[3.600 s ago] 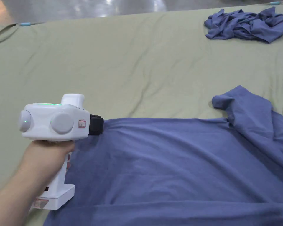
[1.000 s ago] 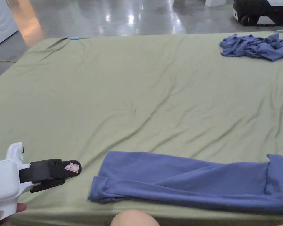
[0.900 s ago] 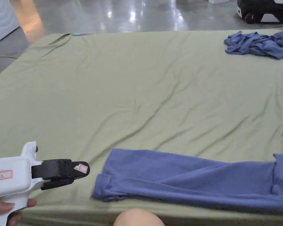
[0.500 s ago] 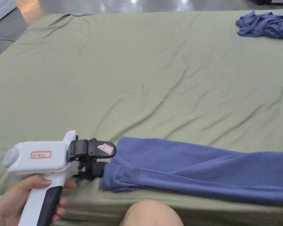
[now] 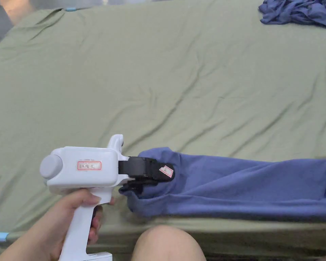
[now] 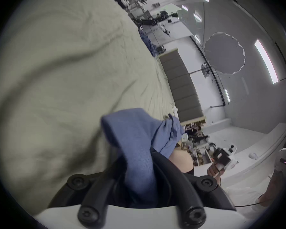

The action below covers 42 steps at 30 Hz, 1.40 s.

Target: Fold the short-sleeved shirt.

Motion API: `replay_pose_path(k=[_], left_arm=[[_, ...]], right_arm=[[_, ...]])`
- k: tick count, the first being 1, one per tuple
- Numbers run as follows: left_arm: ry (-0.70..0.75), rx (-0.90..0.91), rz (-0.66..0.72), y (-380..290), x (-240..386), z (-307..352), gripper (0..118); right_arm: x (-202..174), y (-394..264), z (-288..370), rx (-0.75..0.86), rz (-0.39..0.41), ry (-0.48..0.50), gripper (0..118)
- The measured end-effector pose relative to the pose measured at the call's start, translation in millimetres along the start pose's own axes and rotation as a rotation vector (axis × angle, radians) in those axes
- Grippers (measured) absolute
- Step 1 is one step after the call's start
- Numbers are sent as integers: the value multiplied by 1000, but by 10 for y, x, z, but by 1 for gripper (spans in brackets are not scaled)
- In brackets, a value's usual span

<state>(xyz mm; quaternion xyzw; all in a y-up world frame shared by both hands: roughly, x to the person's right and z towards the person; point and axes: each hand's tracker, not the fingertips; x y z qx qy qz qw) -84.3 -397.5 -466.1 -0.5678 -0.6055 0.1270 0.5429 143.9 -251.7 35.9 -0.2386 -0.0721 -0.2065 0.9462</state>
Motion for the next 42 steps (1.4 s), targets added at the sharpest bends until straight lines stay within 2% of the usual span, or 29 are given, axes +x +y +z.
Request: replay_pose_path(k=[4, 8, 9, 11, 14, 16, 22, 27, 31, 34, 35, 36, 38, 39, 42], left_arm=[[36, 105, 90, 154, -256, 603, 2], [248, 195, 63, 59, -191, 1178, 2], [205, 200, 173, 32, -249, 1318, 2], [245, 197, 253, 70, -307, 1585, 2], [468, 112, 240, 69, -181, 1698, 2], [497, 72, 265, 77, -35, 1668, 2], [530, 31, 252, 361, 717, 1280, 2], [502, -97, 136, 485, 1288, 308, 2], [486, -190, 131, 452, 1391, -450, 2], [536, -259, 86, 389, 1456, -945, 4], [553, -271, 70, 378, 1480, -1085, 8], [551, -267, 69, 370, 1508, -1189, 29], [492, -267, 0, 358, 1629, -1335, 107], [438, -250, -49, 330, 1733, -1348, 118], [306, -219, -82, 335, 2071, -1164, 118]], right_arm=[[17, -8, -25, -9, -3, -7, 2], [9, 12, -58, -16, 22, 8, 2], [15, 21, -68, -15, 27, 11, 2], [8, 39, -106, -14, 31, 14, 2], [7, 37, -150, -15, 45, 17, 2], [-13, 33, -189, -22, 62, 20, 2], [-144, -2, -235, -40, 128, 5, 2], [-174, -46, -146, -7, 145, 21, 2], [-143, -93, 4, 29, 133, -3, 2], [-118, -163, 169, 43, 138, -30, 2], [-95, -194, 224, 44, 140, -45, 2], [-76, -224, 266, 42, 137, -54, 2], [-29, -285, 324, 41, 124, -69, 2], [13, -325, 346, 37, 111, -76, 2], [80, -398, 375, 27, 88, -107, 2]])
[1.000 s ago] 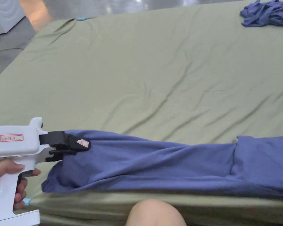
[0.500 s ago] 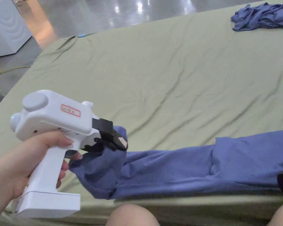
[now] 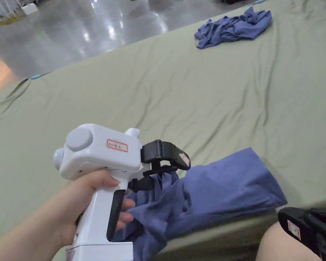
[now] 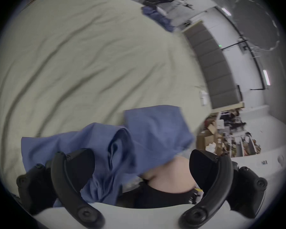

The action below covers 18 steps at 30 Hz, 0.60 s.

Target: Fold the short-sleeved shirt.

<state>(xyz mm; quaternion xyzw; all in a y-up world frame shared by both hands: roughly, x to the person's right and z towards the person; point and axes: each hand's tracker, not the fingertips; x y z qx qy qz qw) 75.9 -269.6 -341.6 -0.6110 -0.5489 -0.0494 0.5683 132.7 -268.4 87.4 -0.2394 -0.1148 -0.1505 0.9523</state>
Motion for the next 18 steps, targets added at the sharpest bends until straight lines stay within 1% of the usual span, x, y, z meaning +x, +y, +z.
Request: replay_pose_path(k=[1, 2, 3, 4, 5, 6, 7, 8, 10, 12, 14, 15, 16, 18], left_arm=[[-19, -1, -12, -20, 36, 114, 118], [-43, -6, 21, -85, 77, 248, 116], [5, 34, 0, -125, 68, 378, 99], [51, 37, -21, -84, 37, 427, 99], [147, 53, -71, -105, -15, 484, 91], [241, 51, -83, -145, -66, 451, 66], [327, 30, -78, -187, -117, 366, 20], [395, -1, -56, -204, -176, 201, 0], [396, -42, -66, -276, -259, -36, 0], [341, -90, -27, -316, -308, -413, 0], [316, -131, -39, -387, -189, -682, 0], [343, -142, -72, -407, -94, -815, 0], [363, -136, -114, -403, -16, -884, 0], [330, -115, -127, -324, 69, -804, 0]], right_arm=[[18, -13, 4, -2, -4, -2, 2], [34, -19, 10, -1, -11, 0, 2], [44, -20, 14, 2, -16, 4, 2], [42, -16, 15, 7, -18, 7, 2], [44, -11, 8, 12, -18, 10, 2], [42, 1, 5, 16, -16, 15, 2], [40, 15, 1, 19, -12, 23, 2], [38, 35, -3, 22, -9, 33, 2], [28, 57, -17, 26, 3, 43, 2], [25, 77, -15, 27, 12, 47, 2], [25, 86, -3, 27, 15, 43, 2], [28, 92, 13, 28, 15, 41, 2], [33, 95, 27, 30, 14, 41, 2], [29, 94, 34, 33, 7, 42, 2]])
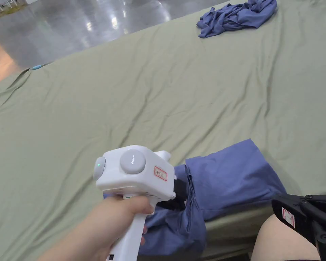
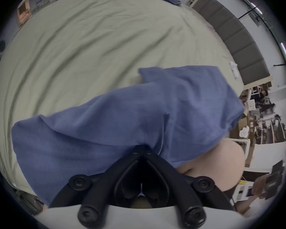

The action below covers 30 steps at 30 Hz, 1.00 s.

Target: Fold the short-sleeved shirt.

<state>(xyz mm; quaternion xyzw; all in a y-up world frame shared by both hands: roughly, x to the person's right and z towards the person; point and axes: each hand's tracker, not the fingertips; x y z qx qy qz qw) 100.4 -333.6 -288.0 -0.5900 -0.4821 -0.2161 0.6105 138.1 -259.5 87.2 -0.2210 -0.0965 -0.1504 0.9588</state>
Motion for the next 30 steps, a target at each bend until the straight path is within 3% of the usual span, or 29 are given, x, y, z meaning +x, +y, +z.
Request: replay_pose_path(k=[3, 5, 9, 10, 12, 15, 19, 22, 24, 25, 26, 27, 28, 30], left_arm=[[-205, 62, 54, 26, -159, 364, 0], [-227, 131, 63, -18, -337, 689, 0], [-452, 288, 132, -364, -1139, 1287, 1], [-497, 314, 159, -465, -1363, 1335, 23], [-642, 366, 296, -673, -1936, 1300, 118], [-842, 427, 457, -905, -2581, 981, 118], [-822, 422, 576, -1071, -2759, 448, 118], [-892, 272, 567, -990, -2656, 80, 118], [-871, 286, 426, -912, -2339, 10, 118], [-845, 293, 372, -864, -2198, 38, 105], [-734, 303, 374, -810, -2213, 30, 74], [-646, 281, 370, -756, -2121, -21, 9], [-574, 268, 375, -770, -2066, -79, 8], [-706, 233, 384, -683, -2271, -191, 8]], right_arm=[[-22, -1, -8, -3, 0, -6, 2], [-34, 7, -23, -8, -1, -4, 2], [-87, 53, -70, -24, 11, 1, 2], [-97, 69, -80, -29, 15, 0, 2], [-120, 104, -108, -39, 23, -1, 2], [-158, 157, -164, -47, 25, -4, 2], [-241, 213, -241, -66, 36, -18, 2], [-309, 235, -283, -81, 46, -28, 2], [-346, 237, -308, -90, 46, -33, 2], [-351, 236, -326, -96, 45, -32, 2], [-358, 236, -353, -105, 44, -35, 2], [-367, 237, -380, -114, 46, -40, 2], [-374, 241, -404, -120, 49, -44, 2], [-393, 259, -437, -127, 56, -49, 2]])
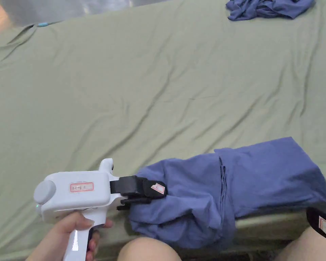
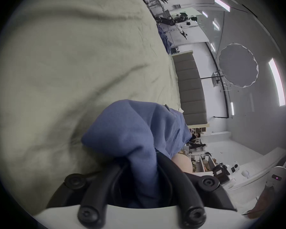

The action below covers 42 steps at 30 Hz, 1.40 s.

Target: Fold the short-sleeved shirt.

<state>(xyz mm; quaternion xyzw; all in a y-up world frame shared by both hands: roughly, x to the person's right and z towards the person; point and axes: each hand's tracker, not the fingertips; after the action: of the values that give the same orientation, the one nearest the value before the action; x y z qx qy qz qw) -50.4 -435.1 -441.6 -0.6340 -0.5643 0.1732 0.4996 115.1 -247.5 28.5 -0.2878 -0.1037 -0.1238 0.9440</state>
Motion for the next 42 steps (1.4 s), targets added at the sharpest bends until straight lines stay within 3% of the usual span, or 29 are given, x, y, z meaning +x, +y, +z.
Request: replay_pose_path(k=[7, 15, 20, 27, 36, 37, 38, 39, 40, 42], left_arm=[[71, 95, 2, 162, 240, 472, 8], [459, 145, 19, 531, 423, 1524, 8], [604, 142, 39, 563, 1025, 1741, 8], [696, 32, -197, 493, 2141, 838, 8], [698, -148, -202, 414, 2031, -813, 10], [697, -169, -194, 397, 2012, -941, 19], [688, -185, -195, 374, 2008, -1056, 46], [659, -197, -213, 348, 2049, -1104, 93], [599, -206, -218, 387, 2059, -1108, 106], [464, -176, -210, 390, 2173, -923, 107]], right_arm=[[28, 72, -63, 4, 8, 14, 2], [10, 127, -130, 32, -3, 58, 2], [27, 99, -190, 32, -4, 49, 2], [72, 45, -145, 50, 1, 38, 2], [95, -201, 346, 85, 42, -60, 2], [114, -221, 389, 83, 39, -81, 2], [140, -242, 437, 80, 27, -101, 2], [173, -260, 482, 78, 9, -108, 2], [196, -272, 512, 78, -1, -110, 2], [227, -266, 557, 81, -14, -109, 2]])
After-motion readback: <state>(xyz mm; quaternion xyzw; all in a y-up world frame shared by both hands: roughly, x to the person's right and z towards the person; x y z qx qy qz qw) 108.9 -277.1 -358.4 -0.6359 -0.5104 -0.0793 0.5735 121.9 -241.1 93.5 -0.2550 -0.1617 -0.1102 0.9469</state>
